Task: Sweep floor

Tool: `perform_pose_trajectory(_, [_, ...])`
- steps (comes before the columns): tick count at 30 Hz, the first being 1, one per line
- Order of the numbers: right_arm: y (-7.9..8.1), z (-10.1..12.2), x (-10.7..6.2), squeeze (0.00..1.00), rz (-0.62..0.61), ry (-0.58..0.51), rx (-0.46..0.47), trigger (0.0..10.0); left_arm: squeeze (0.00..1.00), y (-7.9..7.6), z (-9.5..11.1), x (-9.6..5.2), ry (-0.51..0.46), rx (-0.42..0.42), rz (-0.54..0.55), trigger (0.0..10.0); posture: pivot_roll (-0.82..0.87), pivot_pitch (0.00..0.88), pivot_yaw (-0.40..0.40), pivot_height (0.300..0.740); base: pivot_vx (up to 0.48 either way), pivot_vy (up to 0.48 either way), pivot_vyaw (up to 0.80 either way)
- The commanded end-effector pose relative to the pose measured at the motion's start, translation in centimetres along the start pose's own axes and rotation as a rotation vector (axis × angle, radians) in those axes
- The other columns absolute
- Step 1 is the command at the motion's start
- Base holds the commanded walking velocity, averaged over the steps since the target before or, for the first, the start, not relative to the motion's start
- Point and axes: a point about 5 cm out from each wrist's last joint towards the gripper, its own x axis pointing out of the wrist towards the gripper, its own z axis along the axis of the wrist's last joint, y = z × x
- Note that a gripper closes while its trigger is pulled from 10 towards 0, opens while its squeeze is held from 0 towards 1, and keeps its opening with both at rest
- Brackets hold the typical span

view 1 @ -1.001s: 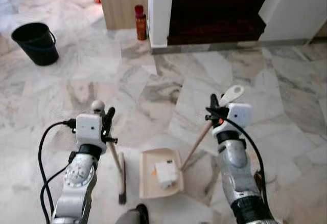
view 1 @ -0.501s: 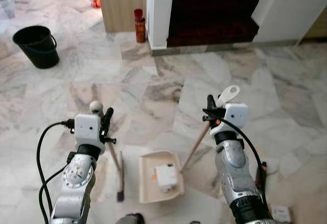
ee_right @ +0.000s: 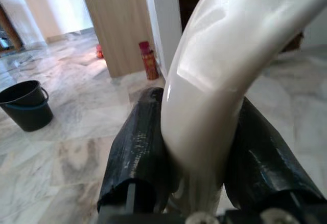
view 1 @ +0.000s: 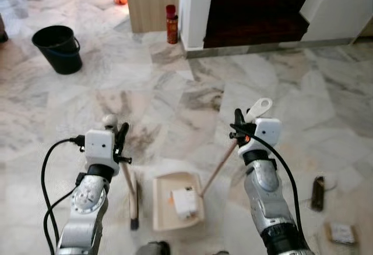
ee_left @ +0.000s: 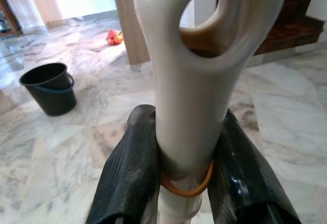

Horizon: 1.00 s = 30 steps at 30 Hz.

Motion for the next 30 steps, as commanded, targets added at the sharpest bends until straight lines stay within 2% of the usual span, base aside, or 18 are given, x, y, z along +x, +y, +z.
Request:
perform_pose_trajectory(1, [-0.02,0.98,0.36,0.00,0.002,-0.046,-0.015,10.0,0.00,-0.30,1.09,0.08,-0.058,-0.006,-0.014,10.0,0.14,0.179,-0.026,0.740,0.000,0.000,0.00])
perform_pose_trajectory(13, [0.27,0.83,0.29,0.00,0.020,-0.035,-0.023,10.0,0.00,-0.25,0.92,0.09,-0.040,0.006,-0.014,10.0,0.14,0.181,-0.024,0.740,0.000,0.000,0.00])
perform_pose_trajectory(30, [0.58,0.81,0.22,0.00,0.040,-0.034,-0.017,10.0,0.00,-0.24,0.82,0.07,-0.030,0.011,-0.015,10.0,0.15,0.184,-0.023,0.740,0.000,0.000,0.64])
